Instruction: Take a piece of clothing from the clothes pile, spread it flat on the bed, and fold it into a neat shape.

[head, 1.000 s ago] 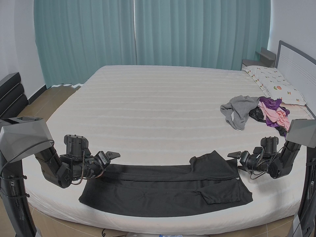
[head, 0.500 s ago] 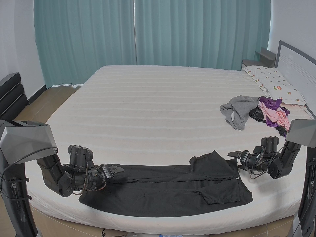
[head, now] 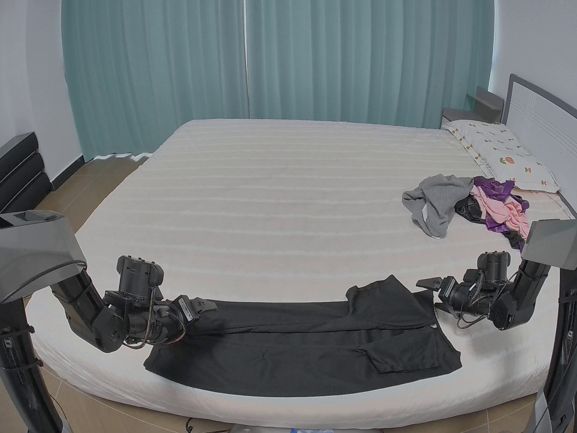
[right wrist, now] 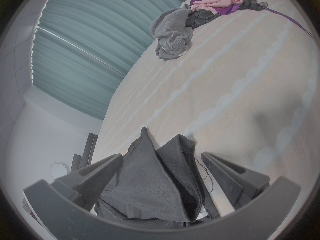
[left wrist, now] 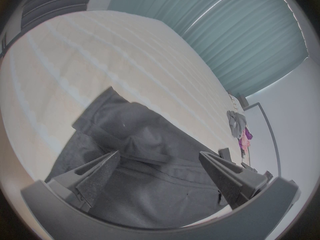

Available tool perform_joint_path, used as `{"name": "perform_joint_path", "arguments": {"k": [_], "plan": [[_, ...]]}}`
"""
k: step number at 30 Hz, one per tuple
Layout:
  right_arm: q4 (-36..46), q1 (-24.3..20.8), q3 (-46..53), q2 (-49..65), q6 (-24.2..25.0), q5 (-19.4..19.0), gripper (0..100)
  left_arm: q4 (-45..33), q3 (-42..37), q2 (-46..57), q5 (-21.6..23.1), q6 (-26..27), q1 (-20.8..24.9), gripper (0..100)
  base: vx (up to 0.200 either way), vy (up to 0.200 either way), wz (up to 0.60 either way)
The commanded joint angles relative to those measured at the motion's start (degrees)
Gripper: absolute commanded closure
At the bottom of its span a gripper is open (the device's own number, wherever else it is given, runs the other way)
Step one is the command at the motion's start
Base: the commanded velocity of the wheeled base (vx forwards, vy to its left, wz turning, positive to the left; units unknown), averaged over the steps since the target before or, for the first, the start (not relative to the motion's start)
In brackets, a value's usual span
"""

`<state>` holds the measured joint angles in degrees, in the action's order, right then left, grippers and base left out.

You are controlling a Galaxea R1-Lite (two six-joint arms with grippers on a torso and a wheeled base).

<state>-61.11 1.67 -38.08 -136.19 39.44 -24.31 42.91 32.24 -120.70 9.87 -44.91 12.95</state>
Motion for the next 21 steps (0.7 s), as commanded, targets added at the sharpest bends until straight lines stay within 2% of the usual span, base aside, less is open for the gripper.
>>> {"name": "perform_joint_path", "arguments": {"k": [1, 2, 4, 5, 6, 9, 13, 14, 17, 18, 21], "plan": [[0.1, 0.0, 0.9, 1.3, 0.9, 0.7, 0, -1.2, 0.2, 2.0, -3.0, 0.0, -0.4, 0, 0.0, 0.0, 0.0], [0.2, 0.0, 0.9, 1.4, 1.0, 0.8, 0, -1.3, 0.2, 2.0, -3.3, 0.0, -0.4, 0, 0.0, 0.0, 0.0], [0.7, 0.0, 1.2, 3.4, 2.4, 3.2, 0, -3.1, 0.3, 1.9, -6.5, 0.2, -0.6, 0, 0.0, 0.0, 0.0], [0.7, 0.0, 1.2, 3.4, 2.4, 3.2, 0, -3.1, 0.3, 1.9, -6.5, 0.2, -0.6, 0, 0.0, 0.0, 0.0], [1.0, -0.3, 1.8, 4.8, 2.6, 4.8, 0, -4.2, 0.3, 2.0, -7.3, 0.9, -1.3, 0, 0.0, 0.0, 0.0], [2.4, -1.5, 3.3, 7.3, 2.7, 6.8, 0, -5.5, 0.3, 1.6, -8.1, 1.7, -2.9, 0, 0.0, 0.0, 0.0], [3.8, -2.7, 3.6, 8.2, 2.7, 7.5, 0, -5.4, 1.0, 1.2, -8.7, 1.7, -4.0, 0, 0.0, 0.0, 0.0], [5.6, -4.3, 3.8, 8.6, 2.8, 9.5, 0, -5.6, 3.1, -0.4, -10.3, 1.7, -5.7, 0, 0.0, 0.0, 0.0], [5.8, -5.2, 4.3, 8.4, 2.8, 11.6, 0, -5.6, 3.4, -1.3, -10.6, 1.7, -6.3, 0, 0.0, 0.0, 0.0], [5.9, -6.0, 4.7, 8.6, 2.8, 13.5, 0, -5.6, 3.6, -1.8, -10.6, 1.8, -6.9, 0, 0.0, 0.0, 0.0], [6.1, -6.6, 4.9, 8.8, 2.8, 15.1, 0, -5.6, 4.0, -2.3, -10.6, 1.8, -7.1, 0, 0.0, 0.0, 0.0]]}}
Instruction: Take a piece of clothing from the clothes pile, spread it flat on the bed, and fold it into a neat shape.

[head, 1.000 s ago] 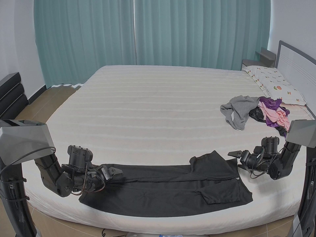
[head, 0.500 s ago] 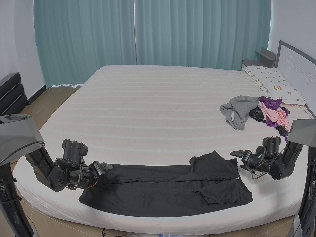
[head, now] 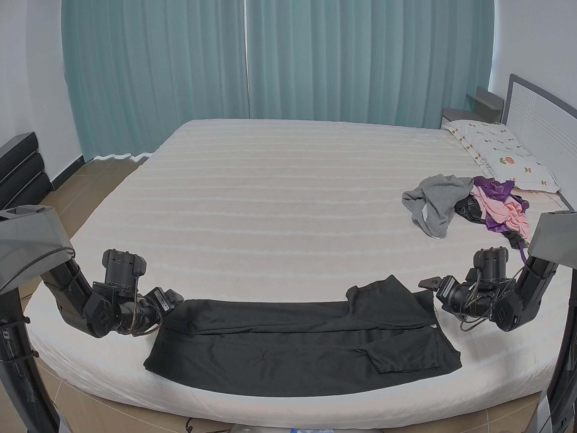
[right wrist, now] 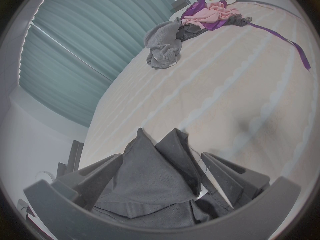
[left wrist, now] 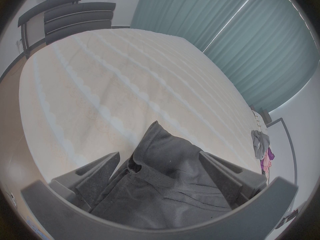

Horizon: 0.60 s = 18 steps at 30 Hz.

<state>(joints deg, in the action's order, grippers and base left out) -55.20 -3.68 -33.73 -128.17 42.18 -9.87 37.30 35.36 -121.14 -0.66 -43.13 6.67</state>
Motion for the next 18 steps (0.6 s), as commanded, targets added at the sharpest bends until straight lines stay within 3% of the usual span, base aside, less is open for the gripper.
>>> {"name": "perform_joint_path", "arguments": {"k": [1, 2, 3, 11, 18], "plan": [[0.2, -1.5, 0.8, 1.3, 0.0, 1.3, 0, 0.0, 0.8, -2.1, 0.0, 0.0, -0.8, 0, 0.0, 0.0, 0.0], [0.3, -1.8, 0.9, 1.5, 0.0, 1.7, 0, 0.0, 0.8, -2.3, 0.0, 0.0, -0.7, 0, 0.0, 0.0, 0.0], [0.4, -1.9, 1.1, 1.9, 0.1, 2.0, 0, 0.1, 0.9, -2.7, 0.0, 0.0, -0.7, 100, 0.0, 0.0, 0.0], [9.6, -7.3, -0.5, 6.4, 5.9, 3.1, 0, 0.0, 0.5, 0.0, -0.6, 0.0, -0.6, 100, 0.0, 0.0, 0.0], [15.1, -9.2, -2.4, 5.5, 6.6, 6.4, 0, 0.0, 0.2, 2.4, -0.7, 0.0, -0.6, 100, 0.0, 0.0, 0.0]]}}
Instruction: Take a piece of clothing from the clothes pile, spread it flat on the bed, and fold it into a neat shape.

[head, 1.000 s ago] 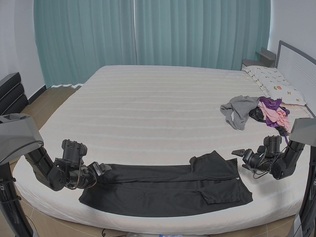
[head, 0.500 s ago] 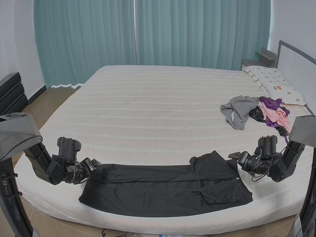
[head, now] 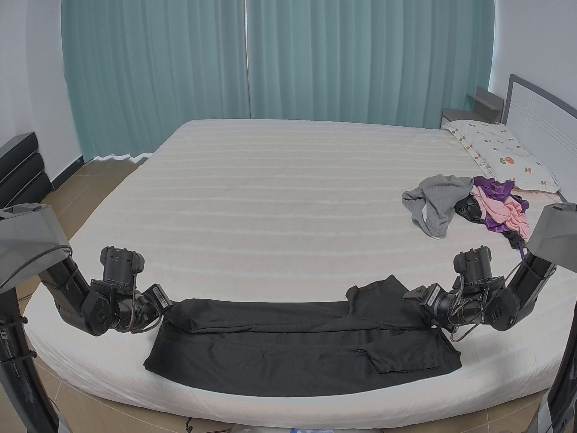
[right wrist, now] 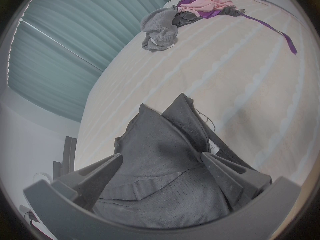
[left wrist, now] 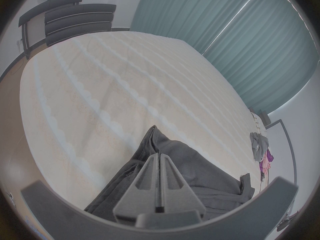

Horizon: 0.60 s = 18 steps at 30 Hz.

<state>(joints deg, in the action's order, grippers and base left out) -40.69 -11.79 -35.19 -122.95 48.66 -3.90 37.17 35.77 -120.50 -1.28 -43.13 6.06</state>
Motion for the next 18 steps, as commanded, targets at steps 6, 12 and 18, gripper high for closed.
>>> {"name": "perform_joint_path", "arguments": {"k": [6, 12, 18], "plan": [[1.2, -0.4, -0.8, -0.5, 0.2, 0.8, 0, 0.2, 0.2, 1.8, 0.0, -0.1, -0.1, 100, 0.0, 0.0, 0.0], [1.8, 0.3, -0.3, -0.1, -0.2, 2.9, 0, 0.4, 0.0, 1.9, 0.0, -0.2, -0.1, 100, 0.0, 0.0, 0.0], [2.4, 0.1, -0.8, -1.8, -0.2, 2.9, 0, 0.3, 0.0, 1.9, 0.0, -0.2, -0.1, 100, 0.0, 0.0, 0.0]]}}
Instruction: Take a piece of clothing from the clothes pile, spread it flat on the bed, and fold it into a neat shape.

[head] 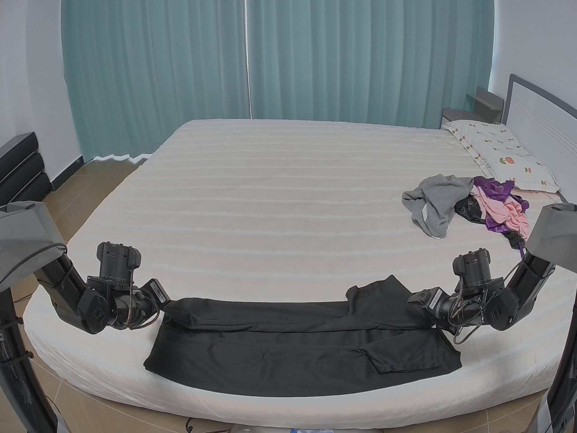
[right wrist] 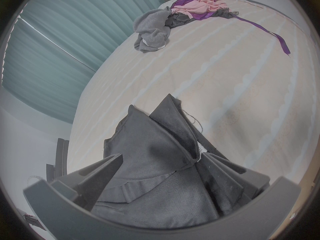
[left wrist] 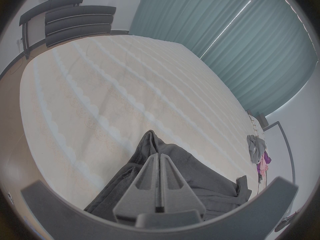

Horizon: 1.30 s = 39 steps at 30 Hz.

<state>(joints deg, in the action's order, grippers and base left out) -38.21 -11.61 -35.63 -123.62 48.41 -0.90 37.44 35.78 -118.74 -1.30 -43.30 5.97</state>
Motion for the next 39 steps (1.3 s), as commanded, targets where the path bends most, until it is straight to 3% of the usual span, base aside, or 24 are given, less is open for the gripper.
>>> {"name": "perform_joint_path", "arguments": {"k": [1, 7, 8, 24, 29, 35, 39], "plan": [[-0.4, -0.2, -0.5, -1.4, 0.0, -0.1, 0, 0.0, 0.0, 0.1, 0.0, 0.0, 0.0, 100, 0.0, 0.0, 0.0], [-0.5, -0.8, -2.2, -3.3, 0.0, -0.1, 0, -0.1, 0.1, 0.0, 0.1, 0.0, 0.1, 100, 0.0, 0.0, 0.0], [-0.4, -0.8, -2.8, -4.2, 0.1, -0.1, 100, -0.1, 0.1, 0.0, 0.1, 0.0, 0.1, 100, 0.0, 0.0, 0.0], [-0.6, 0.8, -5.1, -1.4, 0.2, 2.7, 100, 0.2, 2.3, 0.1, -0.1, -0.6, -1.1, 100, 0.0, 0.0, 0.0], [-0.6, 1.8, -8.6, 0.2, 0.8, 2.7, 100, -0.3, 8.6, 0.0, -0.3, -6.2, -1.7, 100, 0.0, 0.0, 0.0], [-1.0, 3.3, -16.5, -0.1, 6.4, 2.7, 100, 0.9, 12.9, -0.4, 0.3, -9.5, -2.7, 100, 0.0, 0.0, 0.0], [-1.1, 4.0, -19.1, 0.0, 8.1, 2.7, 100, 3.9, 15.3, -0.8, 0.0, -14.4, -3.2, 100, 0.0, 0.0, 0.0]]}}
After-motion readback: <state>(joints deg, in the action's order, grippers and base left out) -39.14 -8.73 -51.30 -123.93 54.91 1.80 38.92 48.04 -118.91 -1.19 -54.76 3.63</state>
